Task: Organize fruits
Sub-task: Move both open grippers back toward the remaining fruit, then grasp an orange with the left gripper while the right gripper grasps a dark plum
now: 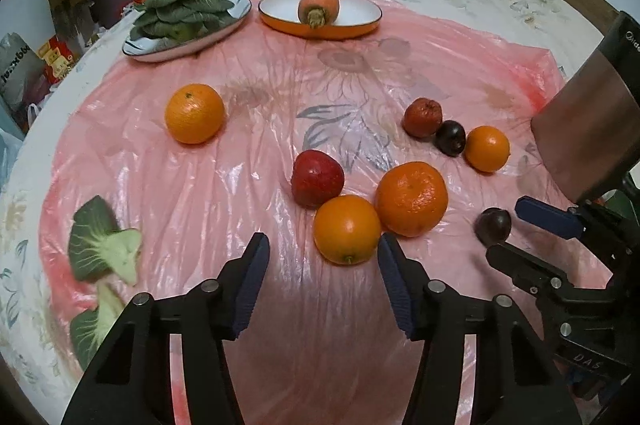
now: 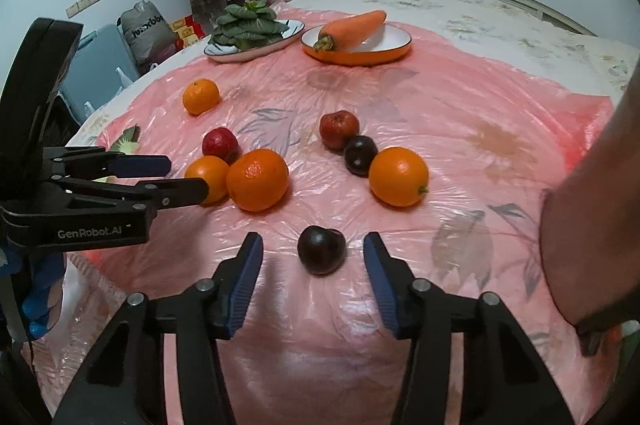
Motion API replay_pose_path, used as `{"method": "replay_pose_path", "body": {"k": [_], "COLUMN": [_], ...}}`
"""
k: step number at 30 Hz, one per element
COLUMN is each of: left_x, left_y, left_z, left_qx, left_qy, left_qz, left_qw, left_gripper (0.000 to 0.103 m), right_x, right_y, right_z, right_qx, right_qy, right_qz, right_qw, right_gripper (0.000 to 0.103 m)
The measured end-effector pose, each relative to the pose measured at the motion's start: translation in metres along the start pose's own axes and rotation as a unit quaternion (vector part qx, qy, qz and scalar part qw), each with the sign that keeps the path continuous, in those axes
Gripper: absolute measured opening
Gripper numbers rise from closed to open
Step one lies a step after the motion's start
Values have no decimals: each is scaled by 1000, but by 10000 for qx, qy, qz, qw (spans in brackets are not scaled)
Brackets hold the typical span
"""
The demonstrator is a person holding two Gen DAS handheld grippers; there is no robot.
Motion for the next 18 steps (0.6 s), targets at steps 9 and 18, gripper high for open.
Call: {"method": "replay_pose_path", "body": {"k": [9, 18], "left_x": [-9, -20], "left_y": [-14, -9], "left_z": [-3, -8], "left_qx": [-211, -119], "left_qy": [67, 281], "left_qz": [-16, 220], "left_qw": [9998, 9993], "left_gripper": [43, 35], "right_x": [-9, -12], "right_y": [-5, -12], "right_z": [4, 8], "right_qx": [-69, -274], "right_qy": [44, 25], "right_qz": [-173, -303], "right_qw": [9998, 9992], "right_gripper": [38, 37]}}
Point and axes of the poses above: each gripper's, at about its wrist camera, not at the fingertips, and x roughly against the way its jaws point, y to its left, z to its underside, the point moved 4 cm from there along -x, roughly the way its jaws point, and after that the axes turned 8 degrees about -z, right-handed, at the moved point
